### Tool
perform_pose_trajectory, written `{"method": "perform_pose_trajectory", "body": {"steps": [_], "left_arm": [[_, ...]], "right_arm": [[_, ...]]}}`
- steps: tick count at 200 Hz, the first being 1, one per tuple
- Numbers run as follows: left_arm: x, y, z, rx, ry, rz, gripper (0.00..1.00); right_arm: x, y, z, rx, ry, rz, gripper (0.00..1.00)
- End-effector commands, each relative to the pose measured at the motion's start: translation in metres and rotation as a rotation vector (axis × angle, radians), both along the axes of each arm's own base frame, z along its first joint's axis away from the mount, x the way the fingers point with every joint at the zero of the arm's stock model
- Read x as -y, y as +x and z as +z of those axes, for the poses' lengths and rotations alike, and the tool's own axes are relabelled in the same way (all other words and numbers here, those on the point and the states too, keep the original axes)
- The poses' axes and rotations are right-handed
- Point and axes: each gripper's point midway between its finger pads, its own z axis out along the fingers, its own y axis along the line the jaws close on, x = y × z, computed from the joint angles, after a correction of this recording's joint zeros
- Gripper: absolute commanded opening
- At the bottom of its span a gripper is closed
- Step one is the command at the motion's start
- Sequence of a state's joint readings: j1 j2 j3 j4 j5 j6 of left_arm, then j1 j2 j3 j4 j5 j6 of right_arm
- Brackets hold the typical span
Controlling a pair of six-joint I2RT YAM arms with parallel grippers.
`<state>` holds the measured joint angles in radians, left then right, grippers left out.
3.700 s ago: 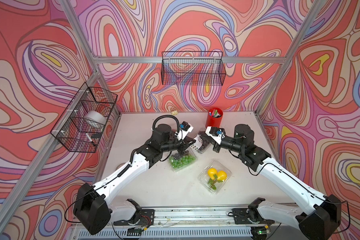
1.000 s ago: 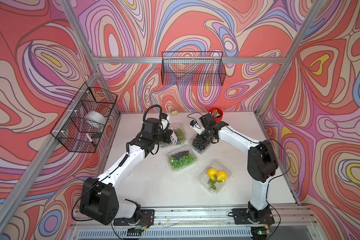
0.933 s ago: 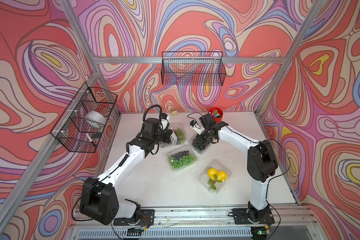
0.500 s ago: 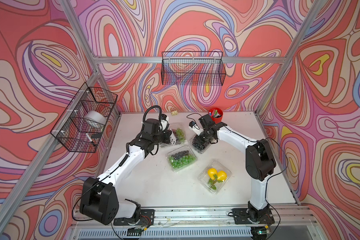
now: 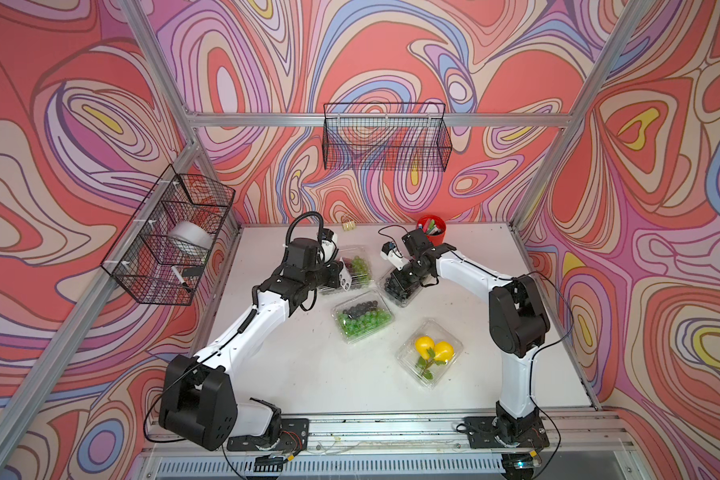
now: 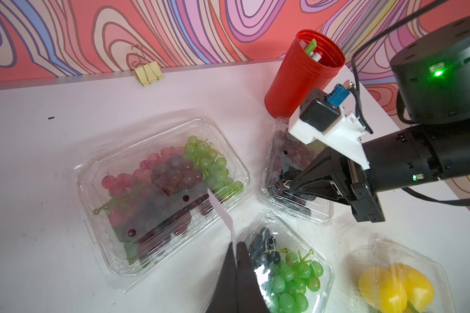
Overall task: Label fruit boxes
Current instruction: Stick the label on the fruit box.
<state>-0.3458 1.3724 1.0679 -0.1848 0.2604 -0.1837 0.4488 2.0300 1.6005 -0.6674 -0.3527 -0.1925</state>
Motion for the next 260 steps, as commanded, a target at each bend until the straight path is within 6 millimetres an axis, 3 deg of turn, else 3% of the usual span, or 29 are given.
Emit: {"method": "perform_pose_trajectory", "body": {"steps": [1,64,114,141,212,260], "left_arm": [[-0.006,-0.005,0.001,0.007,0.016,0.009,0.00],[-0.007,-0.005,0.000,0.006,0.020,0.006,0.00],[-0.007,-0.006,0.005,0.017,0.015,0.006,0.00],[-0.006,-0.006,0.007,0.020,0.011,0.004,0.00],[-0.008,-0.007,0.010,0.029,0.017,0.004,0.00],[-0.006,-0.006,0.008,0.024,0.013,0.003,0.00]], "right_arm": [[-0.002,-0.008,-0.015,-0.078,0.020,0.007,0.10],[-0.002,-0.010,-0.008,-0.139,0.110,-0.006,0.22],[-0.003,0.001,0.040,-0.044,0.196,-0.028,0.26],[0.001,0.006,0.050,-0.008,0.213,-0.051,0.25],[0.005,0.010,0.021,-0.056,0.163,-0.071,0.04],[0.005,0.005,0.006,-0.099,0.147,-0.060,0.00]]}}
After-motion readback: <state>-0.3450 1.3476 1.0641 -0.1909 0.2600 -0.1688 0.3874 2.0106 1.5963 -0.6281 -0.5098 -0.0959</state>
